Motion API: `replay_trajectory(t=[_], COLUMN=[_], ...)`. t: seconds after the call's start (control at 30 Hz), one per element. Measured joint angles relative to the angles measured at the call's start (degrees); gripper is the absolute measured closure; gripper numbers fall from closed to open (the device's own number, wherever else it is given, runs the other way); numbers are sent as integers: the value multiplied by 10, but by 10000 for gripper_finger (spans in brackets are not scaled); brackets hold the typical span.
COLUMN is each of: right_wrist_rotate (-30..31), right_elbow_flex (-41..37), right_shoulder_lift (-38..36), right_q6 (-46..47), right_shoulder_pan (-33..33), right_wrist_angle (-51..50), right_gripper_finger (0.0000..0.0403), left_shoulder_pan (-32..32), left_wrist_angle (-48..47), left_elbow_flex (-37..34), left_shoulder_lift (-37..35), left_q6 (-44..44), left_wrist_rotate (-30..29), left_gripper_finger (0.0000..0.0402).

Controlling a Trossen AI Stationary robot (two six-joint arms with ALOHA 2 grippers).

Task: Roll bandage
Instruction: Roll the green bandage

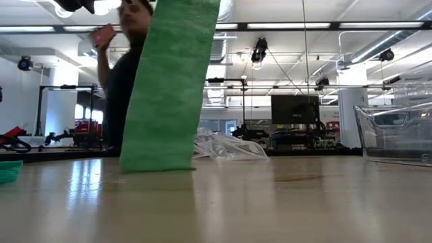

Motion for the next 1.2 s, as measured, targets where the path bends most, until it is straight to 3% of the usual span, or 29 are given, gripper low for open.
replay_trajectory(t=[0.17, 0.4, 0.8, 0.97, 1.2], right_wrist_rotate=[-6, -59, -56, -55, -55], right_elbow_flex=[5, 9, 3, -13, -26], right_shoulder_lift=[-17, -66, -109, -83, -42], right_q6=[13, 36, 24, -12, -47], right_shoulder_pan=[0, -4, -15, -15, -10], right_wrist_angle=[-1, -23, -51, -32, -26], right_gripper_finger=[368, 368, 370, 373, 373], left_shoulder_pan=[3, 26, 32, 22, 17], left_wrist_angle=[-13, -60, -50, -55, -96], left_elbow_flex=[0, 0, 0, 0, -8], left_shoulder_lift=[0, 0, -1, -13, -79], left_q6=[0, 26, 68, 96, 123], left_wrist_rotate=[-21, -36, -12, -11, -15], left_gripper_finger=[399, 401, 398, 370, 291])
